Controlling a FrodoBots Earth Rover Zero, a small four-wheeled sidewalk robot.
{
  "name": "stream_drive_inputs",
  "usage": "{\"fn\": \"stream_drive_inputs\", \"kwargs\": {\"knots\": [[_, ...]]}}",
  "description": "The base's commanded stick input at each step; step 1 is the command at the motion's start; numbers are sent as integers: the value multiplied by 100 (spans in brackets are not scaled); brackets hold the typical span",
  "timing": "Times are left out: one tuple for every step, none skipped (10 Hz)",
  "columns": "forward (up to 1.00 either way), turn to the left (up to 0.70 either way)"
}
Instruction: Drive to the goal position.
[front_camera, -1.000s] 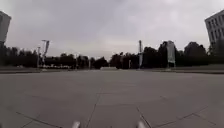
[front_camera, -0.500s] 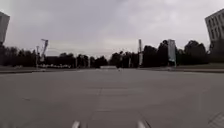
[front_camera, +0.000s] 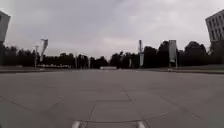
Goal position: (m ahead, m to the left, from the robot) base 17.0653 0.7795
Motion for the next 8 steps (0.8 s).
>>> {"fn": "stream_drive_inputs", "kwargs": {"knots": [[60, 0], [60, 0], [60, 0], [60, 0], [60, 0], [60, 0], [60, 0], [60, 0]]}}
